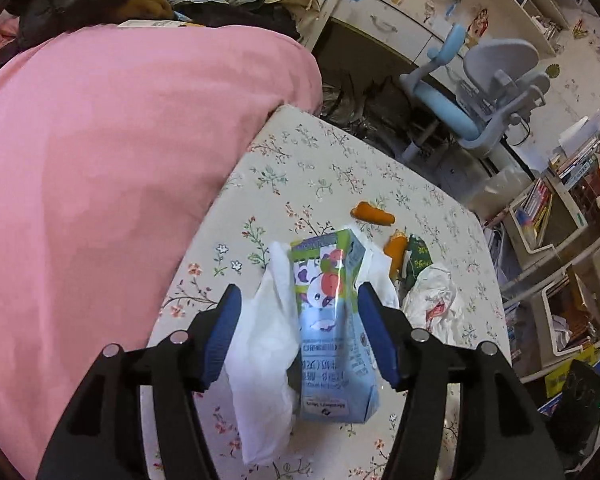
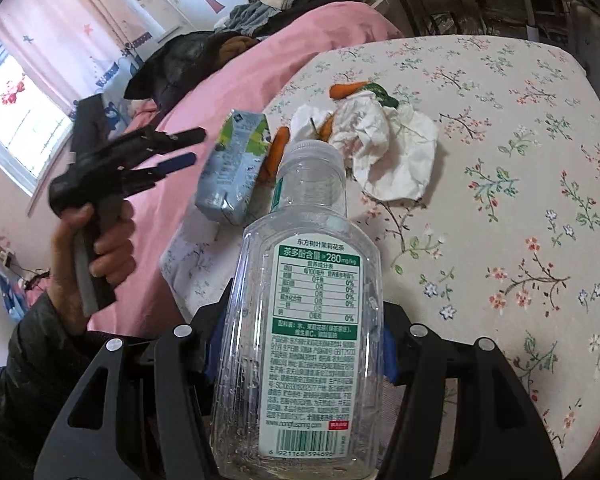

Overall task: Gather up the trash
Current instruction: 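Lift the bottle and milk carton off the table with both tools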

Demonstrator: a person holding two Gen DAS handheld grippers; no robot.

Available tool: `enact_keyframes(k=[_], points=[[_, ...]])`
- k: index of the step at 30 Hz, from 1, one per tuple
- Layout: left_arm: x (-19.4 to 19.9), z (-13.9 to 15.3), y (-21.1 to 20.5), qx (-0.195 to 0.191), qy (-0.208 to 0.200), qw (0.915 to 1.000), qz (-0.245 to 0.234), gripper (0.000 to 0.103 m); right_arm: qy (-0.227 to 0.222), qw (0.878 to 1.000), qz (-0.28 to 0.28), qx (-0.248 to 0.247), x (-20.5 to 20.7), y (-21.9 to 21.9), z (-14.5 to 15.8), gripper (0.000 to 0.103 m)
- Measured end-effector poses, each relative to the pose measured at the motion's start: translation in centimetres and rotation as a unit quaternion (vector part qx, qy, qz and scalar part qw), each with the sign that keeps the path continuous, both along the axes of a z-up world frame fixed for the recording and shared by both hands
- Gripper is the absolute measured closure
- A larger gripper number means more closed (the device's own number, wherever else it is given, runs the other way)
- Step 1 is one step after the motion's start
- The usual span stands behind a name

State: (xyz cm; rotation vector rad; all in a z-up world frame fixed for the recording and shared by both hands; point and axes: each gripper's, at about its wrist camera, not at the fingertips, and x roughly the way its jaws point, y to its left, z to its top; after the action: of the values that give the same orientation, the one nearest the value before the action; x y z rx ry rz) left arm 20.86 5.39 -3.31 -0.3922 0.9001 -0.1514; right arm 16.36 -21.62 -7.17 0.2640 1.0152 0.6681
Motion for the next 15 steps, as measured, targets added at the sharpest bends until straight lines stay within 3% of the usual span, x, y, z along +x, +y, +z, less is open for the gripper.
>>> enact_keyframes(k=[3, 8, 15], points=[[0.2, -0.3, -0.6, -0.007, 0.005, 0.9998, -0.019, 0.045, 0.003, 1.0, -0.002, -0.001, 0.0, -0.2, -0.3, 0.047], [0.8, -1.3, -3.2, 0.051, 0.014, 0.9977, -0.042, 0.045, 0.005, 1.0, -0.001, -0.001, 0.0, -0.2, -0.3, 0.047], [0.2, -0.7, -6.4, 0.106, -0.026, 0.9901, -0.089, 0.045, 0.009, 1.0, -0.005, -0.003, 0.0, -0.4, -0.6, 0.046]])
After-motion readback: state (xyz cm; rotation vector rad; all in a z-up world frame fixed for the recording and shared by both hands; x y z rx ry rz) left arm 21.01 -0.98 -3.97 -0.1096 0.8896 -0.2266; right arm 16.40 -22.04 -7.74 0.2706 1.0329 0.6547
